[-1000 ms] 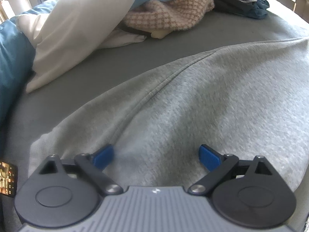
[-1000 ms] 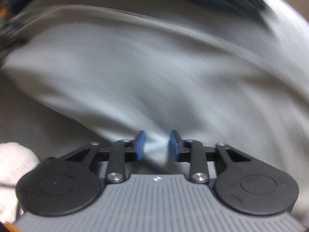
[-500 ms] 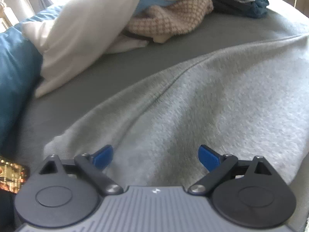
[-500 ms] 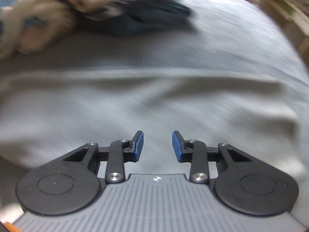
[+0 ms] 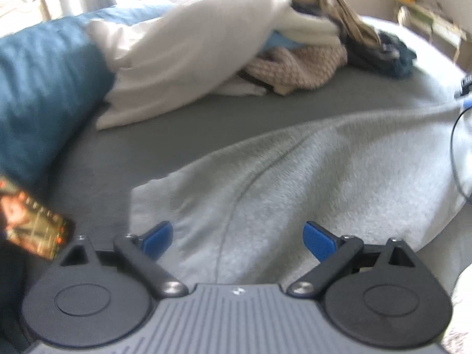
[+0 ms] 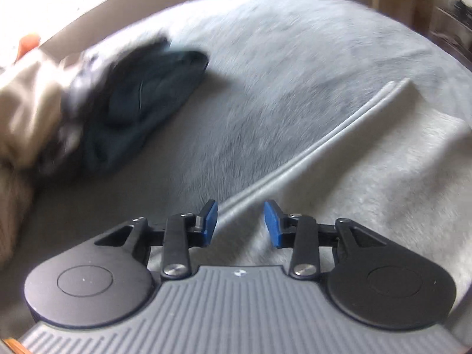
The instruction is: Fold clothes
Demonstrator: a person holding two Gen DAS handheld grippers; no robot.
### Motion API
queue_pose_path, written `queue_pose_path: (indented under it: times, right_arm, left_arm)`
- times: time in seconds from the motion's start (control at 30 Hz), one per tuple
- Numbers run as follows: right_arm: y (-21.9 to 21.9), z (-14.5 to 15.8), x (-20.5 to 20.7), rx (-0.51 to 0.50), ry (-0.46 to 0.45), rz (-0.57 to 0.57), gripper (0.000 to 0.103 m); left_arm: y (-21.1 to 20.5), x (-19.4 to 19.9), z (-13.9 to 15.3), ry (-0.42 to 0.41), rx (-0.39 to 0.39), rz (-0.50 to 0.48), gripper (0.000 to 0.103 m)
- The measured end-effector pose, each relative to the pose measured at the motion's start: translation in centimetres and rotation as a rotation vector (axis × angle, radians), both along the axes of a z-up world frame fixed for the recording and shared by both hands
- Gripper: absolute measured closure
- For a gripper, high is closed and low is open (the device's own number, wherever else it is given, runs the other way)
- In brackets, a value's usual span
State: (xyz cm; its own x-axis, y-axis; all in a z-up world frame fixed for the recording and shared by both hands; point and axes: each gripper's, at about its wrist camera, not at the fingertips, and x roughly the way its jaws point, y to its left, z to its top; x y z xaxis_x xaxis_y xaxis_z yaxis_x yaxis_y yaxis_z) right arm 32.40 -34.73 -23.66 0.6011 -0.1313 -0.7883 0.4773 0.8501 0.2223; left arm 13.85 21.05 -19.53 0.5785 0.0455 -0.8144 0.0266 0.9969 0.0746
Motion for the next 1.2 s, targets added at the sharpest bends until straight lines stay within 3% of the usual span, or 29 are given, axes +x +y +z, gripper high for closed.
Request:
queue_pose_path:
  times: [0.1, 0.2, 0.4, 0.5, 0.6, 0.73, 0.93, 1.2]
  right_arm:
    - [2.2, 1.7, -0.9, 0.065, -0.067, 0.048, 0.069]
    - [6.7, 4.1, -1.8, 0.104, -0.129, 0.213, 0.068]
    - [19.6, 7.8, -3.9, 0.157, -0.218, 0.727, 0.063]
    - [26.8, 8.0, -5.9, 0.163, -0.206, 1.016, 0.062]
    - [32.7, 7.0, -8.7, 0.115, -0.175, 1.193, 0.061]
    - [37.1, 5.0, -10.3, 0.086, -0.135, 1.251, 0.061]
    - [38.6, 3.3, -12.0, 0.067, -0.073, 1.246, 0.061]
    - [39.1, 1.4, -12.9, 0.057, -0.021, 1.262, 0.061]
  left_arm:
    - [1.8, -1.4, 0.8, -0.023, -0.067, 0.082, 0.007]
    - [3.3, -2.6, 1.1, -0.046, -0.123, 0.141, 0.007]
    - [6.3, -3.7, 0.3, -0.06, -0.286, 0.234, 0.007]
    - [7.5, -2.9, -0.9, -0.034, -0.349, 0.244, 0.007]
    - [8.7, -1.9, -2.3, 0.002, -0.404, 0.25, 0.007]
    - [10.4, -0.6, -4.1, 0.05, -0.478, 0.258, 0.007]
    - [12.7, 1.3, -6.9, 0.126, -0.588, 0.262, 0.007]
    - [12.6, 3.0, -8.5, 0.166, -0.594, 0.116, 0.0]
